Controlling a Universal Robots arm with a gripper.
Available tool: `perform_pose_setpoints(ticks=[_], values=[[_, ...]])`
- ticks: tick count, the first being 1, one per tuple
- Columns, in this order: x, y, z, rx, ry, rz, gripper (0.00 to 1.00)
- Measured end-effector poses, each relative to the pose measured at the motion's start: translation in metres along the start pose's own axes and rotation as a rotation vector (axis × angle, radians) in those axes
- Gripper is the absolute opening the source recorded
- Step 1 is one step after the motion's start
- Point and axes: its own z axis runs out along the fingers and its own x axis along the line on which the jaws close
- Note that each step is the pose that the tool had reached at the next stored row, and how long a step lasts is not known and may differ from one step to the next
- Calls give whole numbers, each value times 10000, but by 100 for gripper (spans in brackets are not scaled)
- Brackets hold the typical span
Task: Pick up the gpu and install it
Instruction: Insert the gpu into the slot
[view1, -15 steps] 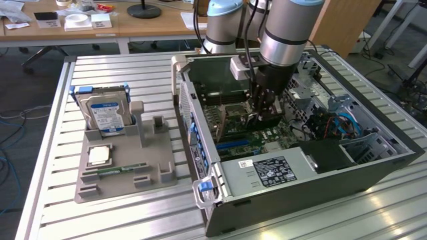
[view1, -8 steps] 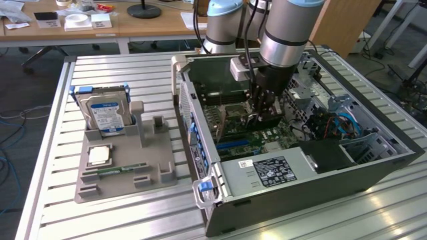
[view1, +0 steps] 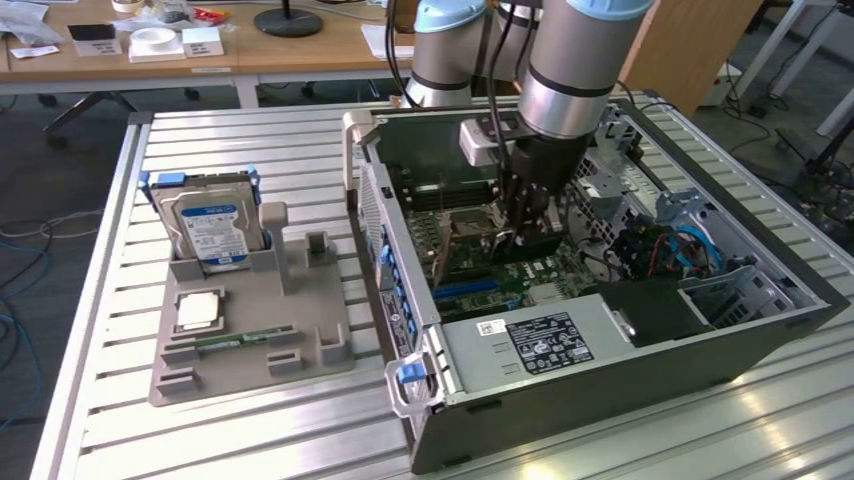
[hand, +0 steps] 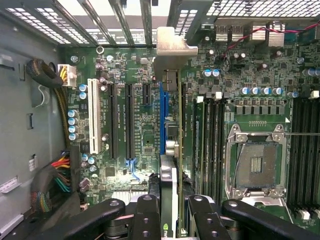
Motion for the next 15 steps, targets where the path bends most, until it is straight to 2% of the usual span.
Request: perform_pose_setpoints(ticks=[6,15], values=[[45,3,0,1,-1,-6,27],[93,54,4,0,0,-10,27]])
